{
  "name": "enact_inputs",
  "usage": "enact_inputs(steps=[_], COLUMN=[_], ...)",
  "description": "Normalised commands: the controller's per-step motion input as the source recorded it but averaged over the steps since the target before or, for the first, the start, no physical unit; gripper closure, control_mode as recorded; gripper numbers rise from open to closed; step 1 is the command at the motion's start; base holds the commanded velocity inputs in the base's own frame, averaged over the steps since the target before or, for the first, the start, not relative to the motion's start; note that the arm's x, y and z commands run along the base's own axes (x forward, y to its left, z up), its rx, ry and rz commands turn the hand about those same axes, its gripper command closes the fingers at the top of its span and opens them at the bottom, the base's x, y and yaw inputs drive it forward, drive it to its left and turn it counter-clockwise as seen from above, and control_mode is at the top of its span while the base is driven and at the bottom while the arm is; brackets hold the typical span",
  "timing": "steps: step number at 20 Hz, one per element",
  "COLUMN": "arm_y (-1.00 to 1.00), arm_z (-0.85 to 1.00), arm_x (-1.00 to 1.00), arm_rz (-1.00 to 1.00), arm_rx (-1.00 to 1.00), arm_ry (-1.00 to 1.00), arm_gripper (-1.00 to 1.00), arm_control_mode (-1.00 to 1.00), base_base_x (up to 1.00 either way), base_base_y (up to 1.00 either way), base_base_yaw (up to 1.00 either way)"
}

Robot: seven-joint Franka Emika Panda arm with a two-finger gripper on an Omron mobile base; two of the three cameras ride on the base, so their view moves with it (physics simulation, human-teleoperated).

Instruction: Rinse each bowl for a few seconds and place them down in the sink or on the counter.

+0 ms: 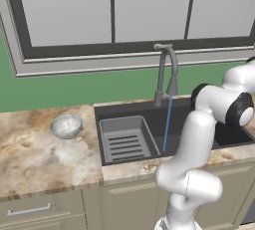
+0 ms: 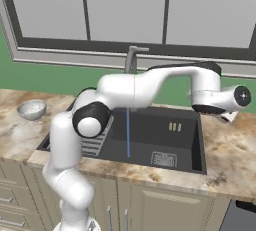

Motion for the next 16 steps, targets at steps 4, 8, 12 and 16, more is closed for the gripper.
enact_inputs(steps=[4,8,12,16], arm_y=[0.10,0.12,0.13,0.09], arm_z=[0.00,0.00,0.02,0.10], arm_x=[-0.43,-0.42,-0.45,-0.47], arm_rz=[-0.04,-0.05,-0.05,-0.04], arm_rx=[-0.25,-0.27,-0.29,-0.32], arm_ry=[0.25,0.23,0.17,0.12], arm_gripper=[-1.00,-1.00,-1.00,-1.00], arm_control_mode=[-1.00,-1.00,-1.00,-1.00], base_base_x=[0.00,0.00,0.00,0.00], base_base_y=[0.00,0.00,0.00,0.00], base_base_yaw=[0.00,0.00,0.00,0.00])
